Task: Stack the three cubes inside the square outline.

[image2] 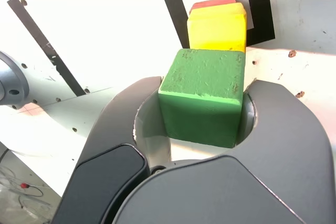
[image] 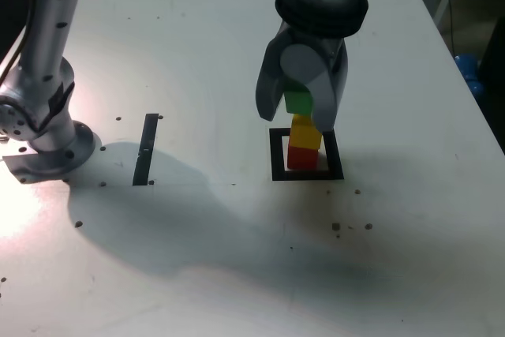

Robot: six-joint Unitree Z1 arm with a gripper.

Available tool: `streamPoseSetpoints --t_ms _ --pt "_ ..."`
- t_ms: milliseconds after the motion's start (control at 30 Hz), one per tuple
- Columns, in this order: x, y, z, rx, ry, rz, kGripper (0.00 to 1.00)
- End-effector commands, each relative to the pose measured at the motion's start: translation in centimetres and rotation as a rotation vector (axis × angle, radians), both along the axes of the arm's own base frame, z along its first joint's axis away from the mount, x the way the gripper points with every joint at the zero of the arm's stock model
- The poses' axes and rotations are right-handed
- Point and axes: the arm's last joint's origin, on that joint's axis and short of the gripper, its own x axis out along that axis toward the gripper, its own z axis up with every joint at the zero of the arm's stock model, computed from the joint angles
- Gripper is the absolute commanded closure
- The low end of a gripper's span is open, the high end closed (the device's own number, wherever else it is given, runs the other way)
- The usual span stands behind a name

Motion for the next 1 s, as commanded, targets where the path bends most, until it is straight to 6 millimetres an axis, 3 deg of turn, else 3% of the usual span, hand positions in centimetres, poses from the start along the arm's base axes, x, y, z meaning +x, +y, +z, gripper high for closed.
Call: streamPoseSetpoints --t_ms 0,700,767,900,967 --pt "0.2 0.2 -0.2 0.003 0.006 0.001 0.67" --pt "1.1 0.6 -1.3 0.004 0.024 0.004 0.64" --pt "1.1 0.7 -1.4 0.003 0.029 0.003 0.51" --pt "1.2 0.8 -1.8 -0.004 0.040 0.000 0.10" --pt "1.2 0.9 -2.0 -0.005 0.044 0.001 0.01"
